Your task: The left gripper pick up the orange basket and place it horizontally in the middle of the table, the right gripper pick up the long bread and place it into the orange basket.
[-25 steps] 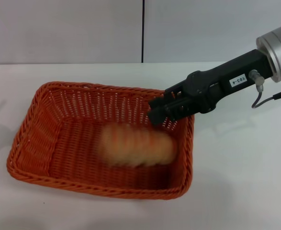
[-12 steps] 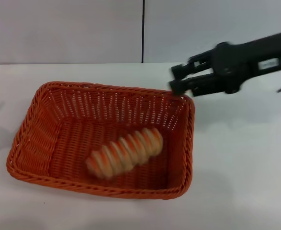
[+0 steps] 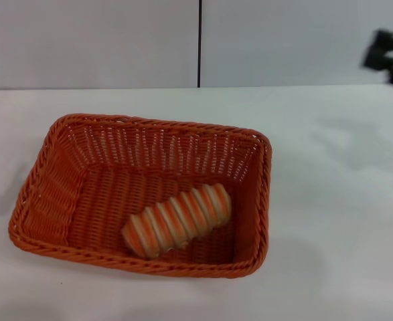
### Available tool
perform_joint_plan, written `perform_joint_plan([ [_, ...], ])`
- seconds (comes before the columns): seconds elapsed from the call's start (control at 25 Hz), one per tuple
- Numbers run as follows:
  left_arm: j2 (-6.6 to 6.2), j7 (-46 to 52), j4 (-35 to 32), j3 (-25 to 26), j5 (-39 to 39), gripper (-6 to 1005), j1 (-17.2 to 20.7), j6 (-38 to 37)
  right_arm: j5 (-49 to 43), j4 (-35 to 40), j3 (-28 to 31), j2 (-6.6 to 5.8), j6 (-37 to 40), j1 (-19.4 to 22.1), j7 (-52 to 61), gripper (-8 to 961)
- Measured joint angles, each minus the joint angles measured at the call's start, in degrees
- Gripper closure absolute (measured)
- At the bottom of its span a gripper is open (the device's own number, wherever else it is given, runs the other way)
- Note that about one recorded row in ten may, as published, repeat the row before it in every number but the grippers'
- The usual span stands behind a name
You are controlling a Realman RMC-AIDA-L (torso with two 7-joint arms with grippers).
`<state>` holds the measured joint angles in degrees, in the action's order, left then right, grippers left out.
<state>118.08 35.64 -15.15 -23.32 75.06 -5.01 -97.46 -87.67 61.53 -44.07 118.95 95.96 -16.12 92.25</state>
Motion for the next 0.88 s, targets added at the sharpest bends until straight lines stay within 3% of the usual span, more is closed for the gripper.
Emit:
perform_joint_plan([
  [0.12, 0.1, -2.22, 2.24, 2.76, -0.03, 186, 0.33, 0.0, 4.0, -11.06, 4.75, 0.0, -0.08, 1.39, -11.38, 491],
  [0.16, 0.12, -3.83, 3.42, 3.39, -0.03, 186, 0.42, -0.01, 5.07, -18.2, 8.14, -0.04, -0.11, 1.48, -18.55, 491],
  [0.2, 0.12, -3.83, 3.42, 3.39, -0.03, 186, 0.42, -0.01, 5.07, -18.2, 8.14, -0.04, -0.11, 1.48, -18.55, 491],
  [0.48, 0.22, -10.7, 9.11, 6.3, -0.02, 186, 0.31, 0.45, 6.19, -40.67, 21.56, -0.03, -2.44, 0.24, -44.55, 491],
  [0.68, 0.34, -14.29, 11.6, 7.15, -0.01, 186, 0.0, 0.32, 6.32, -47.5, 26.51, -0.03, -3.07, -0.83, -52.72, 491],
  [0.88, 0.4, -15.18, 12.79, 7.2, 0.0, 186, -0.22, 0.54, 6.33, -49.89, 27.61, 0.0, -4.35, -1.83, -54.46, 491],
])
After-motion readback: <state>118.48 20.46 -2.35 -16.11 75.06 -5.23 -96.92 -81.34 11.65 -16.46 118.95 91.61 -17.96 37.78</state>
